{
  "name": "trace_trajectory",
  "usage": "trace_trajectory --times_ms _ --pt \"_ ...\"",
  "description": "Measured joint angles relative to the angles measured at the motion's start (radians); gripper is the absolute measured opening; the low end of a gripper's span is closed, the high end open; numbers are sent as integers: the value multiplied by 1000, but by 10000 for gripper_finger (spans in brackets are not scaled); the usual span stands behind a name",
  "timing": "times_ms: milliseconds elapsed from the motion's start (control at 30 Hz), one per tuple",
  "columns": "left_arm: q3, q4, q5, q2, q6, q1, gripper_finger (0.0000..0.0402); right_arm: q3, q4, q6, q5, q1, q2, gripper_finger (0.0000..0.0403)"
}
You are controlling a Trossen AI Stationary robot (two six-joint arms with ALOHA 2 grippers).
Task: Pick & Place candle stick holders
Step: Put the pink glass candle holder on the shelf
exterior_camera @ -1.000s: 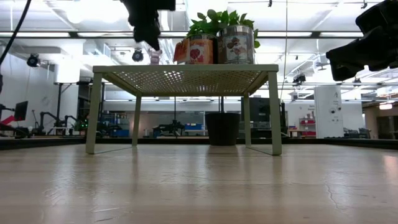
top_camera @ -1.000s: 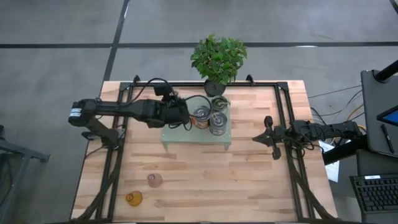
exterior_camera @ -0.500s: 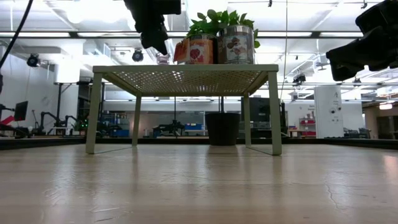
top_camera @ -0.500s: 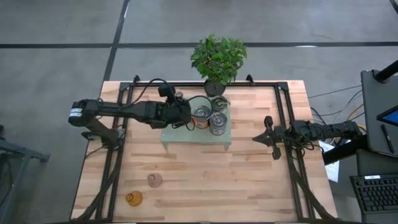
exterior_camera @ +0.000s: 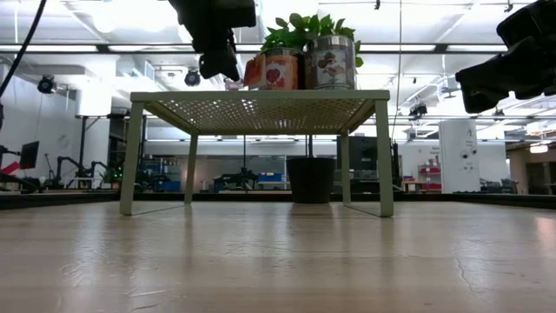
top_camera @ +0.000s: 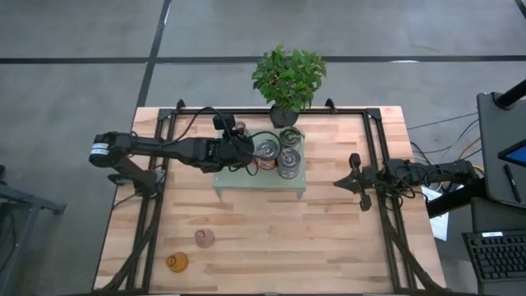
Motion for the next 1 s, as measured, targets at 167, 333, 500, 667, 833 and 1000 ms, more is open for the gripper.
trace_trajectory --times_ms 167,333,500,667,833,1000 --pt "5 3 8 0 1 -2 0 0 0 -3 0 0 0 8" --pt "8 13 17 0 -1 -2 4 0 0 -4 0 0 0 8" --pt "8 16 21 1 -6 -2 25 0 0 0 0 0 0 8" --pt "7 15 29 1 -8 -2 55 0 0 -2 0 0 0 8" --pt "6 14 29 1 -9 -4 79 0 0 -4 0 0 0 8" --pt "3 12 20 -15 -11 -11 89 0 0 0 0 0 0 8"
